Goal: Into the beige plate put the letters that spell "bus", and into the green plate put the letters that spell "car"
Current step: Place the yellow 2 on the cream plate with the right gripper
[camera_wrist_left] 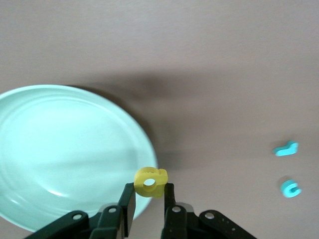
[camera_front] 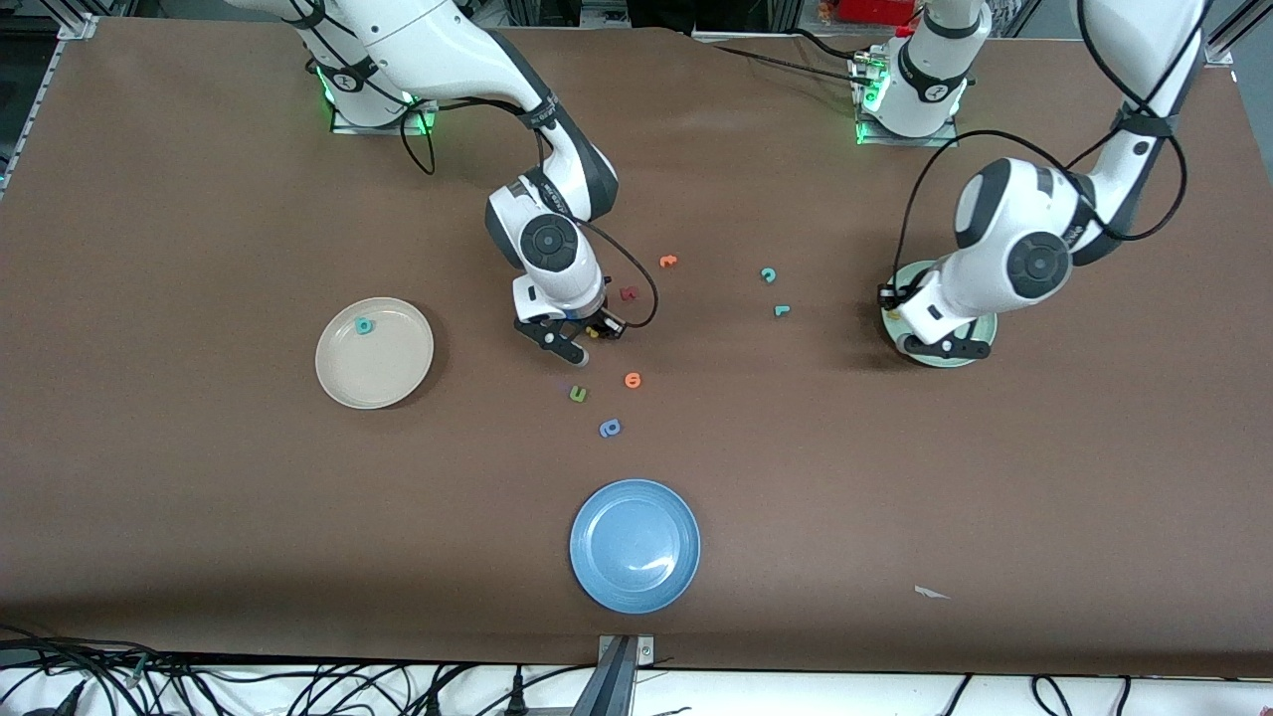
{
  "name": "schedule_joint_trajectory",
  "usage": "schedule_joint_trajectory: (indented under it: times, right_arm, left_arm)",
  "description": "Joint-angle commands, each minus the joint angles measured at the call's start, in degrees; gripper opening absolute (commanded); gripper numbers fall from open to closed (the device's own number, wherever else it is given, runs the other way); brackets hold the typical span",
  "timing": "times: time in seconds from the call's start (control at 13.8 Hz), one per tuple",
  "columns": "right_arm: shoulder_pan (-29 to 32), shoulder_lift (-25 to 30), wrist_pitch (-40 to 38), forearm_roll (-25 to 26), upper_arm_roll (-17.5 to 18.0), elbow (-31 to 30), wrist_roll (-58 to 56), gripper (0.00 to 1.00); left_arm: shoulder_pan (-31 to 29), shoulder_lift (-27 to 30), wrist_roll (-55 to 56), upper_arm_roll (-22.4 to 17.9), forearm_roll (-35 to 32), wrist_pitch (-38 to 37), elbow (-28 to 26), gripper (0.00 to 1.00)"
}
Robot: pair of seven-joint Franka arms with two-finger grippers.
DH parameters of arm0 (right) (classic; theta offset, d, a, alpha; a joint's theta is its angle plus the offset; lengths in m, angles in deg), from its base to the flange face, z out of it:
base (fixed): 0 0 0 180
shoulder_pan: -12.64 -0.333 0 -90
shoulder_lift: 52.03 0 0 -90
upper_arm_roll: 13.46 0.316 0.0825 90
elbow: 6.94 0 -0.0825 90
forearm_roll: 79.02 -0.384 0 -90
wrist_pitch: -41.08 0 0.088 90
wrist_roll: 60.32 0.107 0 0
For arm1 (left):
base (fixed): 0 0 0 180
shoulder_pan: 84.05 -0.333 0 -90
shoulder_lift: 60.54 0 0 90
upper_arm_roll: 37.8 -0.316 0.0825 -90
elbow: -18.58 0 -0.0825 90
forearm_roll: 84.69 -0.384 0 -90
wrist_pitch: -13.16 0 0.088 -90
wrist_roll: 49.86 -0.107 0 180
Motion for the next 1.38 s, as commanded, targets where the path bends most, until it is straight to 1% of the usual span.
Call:
schedule_joint_trajectory:
  times: [0.0, 0.07, 0.15, 0.22, 0.29, 0.36, 0.51, 0.58, 0.65, 0.8, 0.94, 1.09, 1.16, 1.24, 1.31]
  right_arm:
    - [-0.8, -1.0, 0.0, 0.2, -0.6, 0.7, 0.1, 0.23]
    - [-0.7, -0.8, -0.1, 0.2, -0.8, 0.7, -0.2, 0.17]
    - [-0.6, -0.3, -1.2, 0.5, -1.1, 0.8, -0.3, 0.16]
    - [-0.6, 0.4, -4.4, 1.2, -2.5, 1.4, -1.1, 0.16]
    - [-0.5, 2.3, -8.1, 2.9, -4.2, 1.5, -4.6, 0.16]
    - [-0.3, 3.8, -11.6, 2.9, -5.7, 1.5, -9.7, 0.17]
    - [-0.3, 5.5, -18.1, 2.7, -9.0, 1.4, -18.0, 0.17]
    - [-0.4, 6.3, -20.1, 2.8, -10.1, 0.7, -21.3, 0.17]
    - [-0.4, 7.1, -21.8, 2.9, -12.2, -0.6, -25.2, 0.17]
    - [-0.3, 9.4, -23.4, 2.6, -16.8, -3.7, -37.1, 0.17]
    - [-0.3, 10.5, -22.6, 2.6, -20.9, -7.7, -45.4, 0.17]
    - [0.0, 10.5, -22.3, 2.2, -24.9, -9.5, -53.4, 0.17]
    - [1.4, 10.5, -22.2, 1.2, -25.9, -10.2, -56.6, 0.17]
    - [3.5, 10.5, -22.1, -1.3, -25.9, -10.6, -59.8, 0.18]
    - [4.9, 10.0, -22.0, -3.7, -25.9, -10.9, -62.6, 0.24]
  left_arm:
    - [-4.3, -3.4, -5.2, 0.5, -3.5, -0.9, 0.4, 0.17]
    - [-4.9, -5.1, -4.6, 0.5, -6.7, -0.9, 0.5, 0.19]
    - [-5.1, -6.0, -4.4, 0.5, -8.2, -0.8, 0.5, 0.27]
    - [-5.4, -6.2, -4.4, 0.6, -8.2, -0.9, 0.6, 0.54]
    - [-5.6, -6.2, -4.4, 0.7, -8.2, -0.8, 0.6, 0.77]
    - [-5.7, -6.0, -4.3, 0.7, -7.8, -0.9, 0.6, 0.84]
    - [-5.5, -5.6, -2.7, 1.0, -7.6, -0.9, 0.6, 0.85]
    - [-5.3, -5.2, -0.5, 1.7, -7.4, -0.8, 0.6, 0.85]
    - [-5.0, -5.0, 3.5, 3.7, -7.3, -0.8, 0.6, 0.85]
    - [-5.2, -5.0, 11.5, 8.8, -7.2, -0.8, 0.6, 0.85]
    - [-4.9, -5.4, 15.5, 12.6, -1.8, -0.4, 0.6, 0.83]
    - [-4.5, -5.4, 18.9, 15.6, 2.6, 0.7, 0.6, 0.78]
    - [-3.7, -5.6, 21.8, 16.4, 3.2, 3.1, 0.3, 0.78]
    - [-1.7, -5.9, 24.7, 16.4, 3.2, 5.1, 0.1, 0.78]
    - [-0.4, -6.3, 26.8, 16.4, 3.2, 6.0, -0.1, 0.78]
